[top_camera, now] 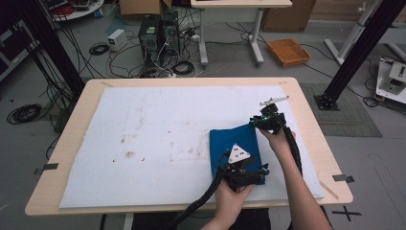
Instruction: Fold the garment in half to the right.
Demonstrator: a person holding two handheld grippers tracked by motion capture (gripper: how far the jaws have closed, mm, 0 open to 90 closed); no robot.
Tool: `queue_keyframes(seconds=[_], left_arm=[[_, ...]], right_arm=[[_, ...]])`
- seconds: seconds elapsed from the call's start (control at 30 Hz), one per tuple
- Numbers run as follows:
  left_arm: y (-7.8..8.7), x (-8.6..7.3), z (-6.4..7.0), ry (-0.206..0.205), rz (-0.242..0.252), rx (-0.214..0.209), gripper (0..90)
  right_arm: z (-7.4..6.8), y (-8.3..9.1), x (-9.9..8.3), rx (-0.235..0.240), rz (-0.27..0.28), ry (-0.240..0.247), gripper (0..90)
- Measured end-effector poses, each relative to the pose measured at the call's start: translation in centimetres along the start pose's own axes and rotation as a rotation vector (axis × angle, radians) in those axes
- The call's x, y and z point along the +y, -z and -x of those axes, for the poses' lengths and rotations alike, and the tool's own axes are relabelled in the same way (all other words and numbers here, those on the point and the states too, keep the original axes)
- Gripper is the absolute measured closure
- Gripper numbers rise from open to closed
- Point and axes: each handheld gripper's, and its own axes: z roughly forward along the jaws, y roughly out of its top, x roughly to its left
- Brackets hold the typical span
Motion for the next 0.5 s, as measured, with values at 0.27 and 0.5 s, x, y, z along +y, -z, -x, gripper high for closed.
queue_keyframes(seconds=[0.27,0.5], left_arm=[[6.8,1.2,-3.6,-0.026,0.05,0.07,44.0],[14.0,0.7,-8.1,-0.058,0.037,0.214,43.1]], right_arm=[[0.2,2.7,-1.7,0.008,0.095,-0.091,56.0],[-2.3,5.9,-8.2,0.106,0.112,-0.156,55.2]])
